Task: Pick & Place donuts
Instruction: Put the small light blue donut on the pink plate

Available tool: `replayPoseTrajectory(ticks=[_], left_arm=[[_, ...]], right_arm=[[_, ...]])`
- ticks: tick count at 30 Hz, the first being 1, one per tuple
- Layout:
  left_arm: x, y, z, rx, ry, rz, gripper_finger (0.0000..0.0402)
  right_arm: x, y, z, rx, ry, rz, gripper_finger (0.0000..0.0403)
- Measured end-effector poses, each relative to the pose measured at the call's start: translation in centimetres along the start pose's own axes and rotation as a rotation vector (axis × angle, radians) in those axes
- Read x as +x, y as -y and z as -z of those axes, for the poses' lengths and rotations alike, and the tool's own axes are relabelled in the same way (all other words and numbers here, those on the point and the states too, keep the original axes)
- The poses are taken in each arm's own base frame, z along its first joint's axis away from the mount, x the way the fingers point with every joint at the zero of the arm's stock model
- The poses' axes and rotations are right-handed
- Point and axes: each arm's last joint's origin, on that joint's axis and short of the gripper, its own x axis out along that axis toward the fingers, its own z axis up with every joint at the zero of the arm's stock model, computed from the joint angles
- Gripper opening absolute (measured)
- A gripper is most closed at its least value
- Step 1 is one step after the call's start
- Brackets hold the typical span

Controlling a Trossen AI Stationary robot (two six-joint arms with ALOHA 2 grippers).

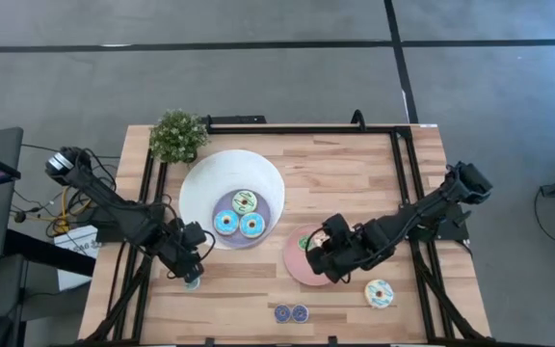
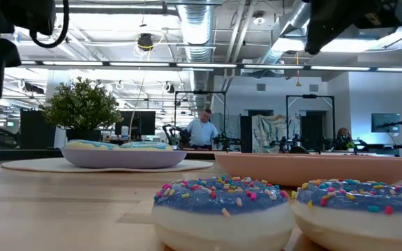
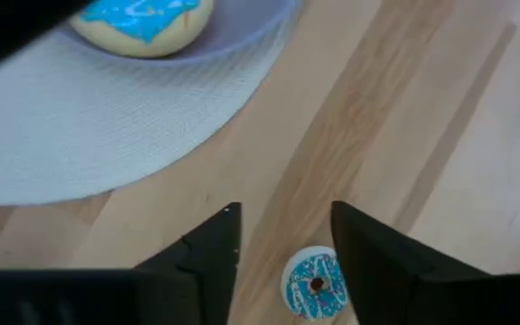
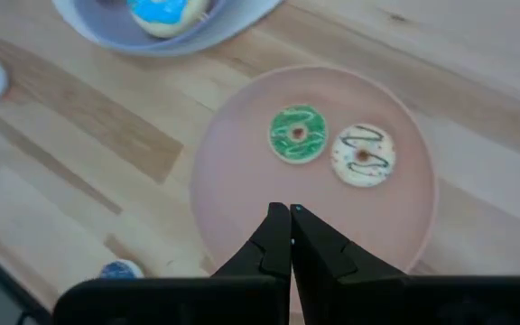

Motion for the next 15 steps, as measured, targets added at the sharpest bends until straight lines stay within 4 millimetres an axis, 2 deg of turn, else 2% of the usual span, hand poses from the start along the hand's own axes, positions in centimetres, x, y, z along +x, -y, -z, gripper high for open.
replayPoseTrajectory(ticks=[6,15], left_arm=[[1.1,0.4,0.3,-0.053,-0.056,-0.038,0.0217],[4.0,1.8,1.8,-0.186,-0.108,-0.131,0.0215]], right_arm=[[0.0,-0.1,0.6,-0.005,-0.007,-0.004,0.0],[0.0,-0.1,0.5,-0.004,-0.006,-0.002,0.0]])
